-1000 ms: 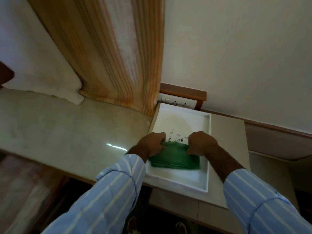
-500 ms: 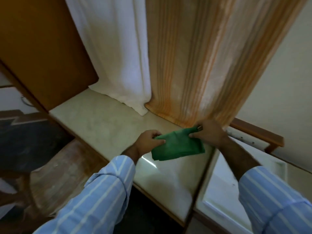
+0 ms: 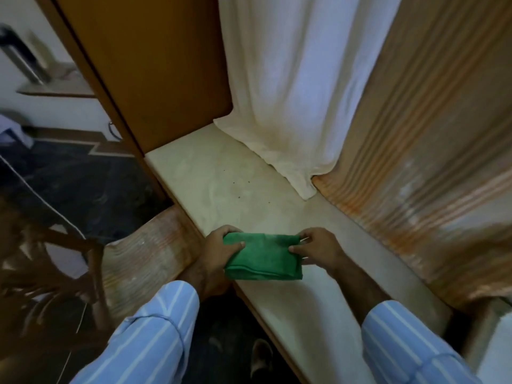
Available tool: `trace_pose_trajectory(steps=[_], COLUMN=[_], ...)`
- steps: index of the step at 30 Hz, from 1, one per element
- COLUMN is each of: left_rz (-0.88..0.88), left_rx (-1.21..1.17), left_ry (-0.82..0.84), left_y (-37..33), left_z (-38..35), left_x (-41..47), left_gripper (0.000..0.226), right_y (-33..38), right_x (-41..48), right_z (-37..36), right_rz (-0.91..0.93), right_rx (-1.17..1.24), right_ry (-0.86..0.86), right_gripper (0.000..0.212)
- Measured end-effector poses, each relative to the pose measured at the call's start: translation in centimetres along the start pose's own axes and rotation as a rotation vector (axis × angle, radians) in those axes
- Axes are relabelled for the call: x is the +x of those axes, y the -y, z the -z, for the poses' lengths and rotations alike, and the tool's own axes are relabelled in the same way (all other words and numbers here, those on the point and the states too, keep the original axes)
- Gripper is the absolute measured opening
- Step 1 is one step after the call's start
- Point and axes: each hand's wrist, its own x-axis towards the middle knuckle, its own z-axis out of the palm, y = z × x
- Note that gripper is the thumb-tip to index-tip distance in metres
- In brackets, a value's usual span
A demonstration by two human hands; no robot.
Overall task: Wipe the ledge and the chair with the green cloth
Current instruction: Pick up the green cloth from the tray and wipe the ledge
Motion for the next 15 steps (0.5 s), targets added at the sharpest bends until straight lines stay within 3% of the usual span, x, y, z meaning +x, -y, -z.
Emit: trace_pose_trajectory(steps=[4, 10, 15], left_rz=[0.020, 0.064, 0.047], left_rx=[0.145, 0.307, 0.411], left_ry=[-0.059, -0.115, -0.043], left_y=[2.3, 4.0, 5.5], left_z=[1.0, 2.3, 2.5], left_x=[4.8, 12.0, 17.1], left_gripper=[0.024, 0.041, 0.053], right_y=[-0.1, -0.2, -0.2], right_x=[6.3, 14.0, 16.9], right_z=[-3.9, -8.0, -8.9], right_rz=[-0.056, 0.057, 0.076], right_rx=[0.000, -0.271, -0.379], right_ry=[0.023, 0.046, 0.038], right_gripper=[0.029, 0.032, 0.042])
